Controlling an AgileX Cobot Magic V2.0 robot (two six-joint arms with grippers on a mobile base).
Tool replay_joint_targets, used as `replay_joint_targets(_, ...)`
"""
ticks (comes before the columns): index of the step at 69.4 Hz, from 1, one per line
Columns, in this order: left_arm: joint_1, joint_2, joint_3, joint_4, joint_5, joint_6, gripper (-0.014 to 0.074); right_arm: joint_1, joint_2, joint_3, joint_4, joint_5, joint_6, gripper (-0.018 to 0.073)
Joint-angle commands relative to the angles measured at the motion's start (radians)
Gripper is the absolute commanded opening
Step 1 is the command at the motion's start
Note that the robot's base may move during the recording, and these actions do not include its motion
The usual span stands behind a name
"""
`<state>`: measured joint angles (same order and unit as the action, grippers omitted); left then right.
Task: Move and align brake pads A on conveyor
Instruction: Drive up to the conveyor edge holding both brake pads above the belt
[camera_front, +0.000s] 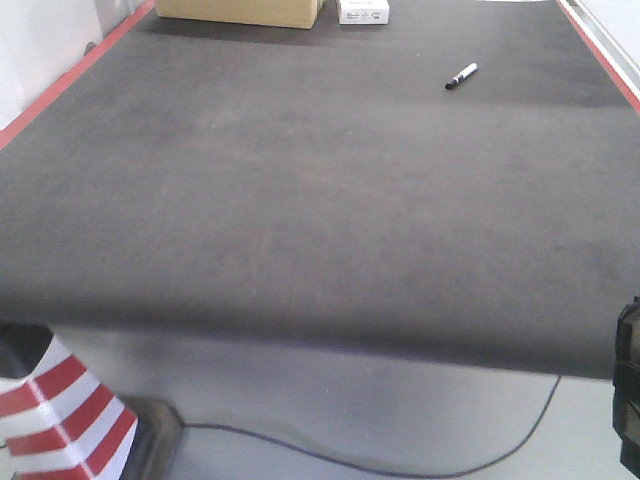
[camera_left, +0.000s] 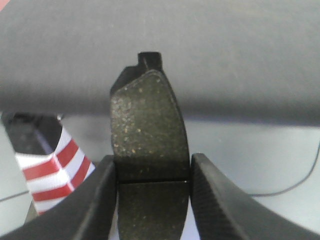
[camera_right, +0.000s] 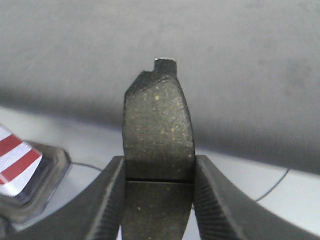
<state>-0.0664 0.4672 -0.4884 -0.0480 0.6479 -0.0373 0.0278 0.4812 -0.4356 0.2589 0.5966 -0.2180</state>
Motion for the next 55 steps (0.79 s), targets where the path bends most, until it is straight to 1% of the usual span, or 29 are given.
replay_joint_targets(1, -0.005, 0.004, -0.031, -0.007, -0.088, -0.01, -0.0008, -0.003, 0.001, -0.03, 0.011, -0.083, -0.009, 0.0025)
replay_joint_targets(55, -0.005, 0.004, -0.031, -0.007, -0.089, -0.01, -0.0008, -0.003, 0.001, -0.03, 0.012, -0.083, -0.009, 0.0025)
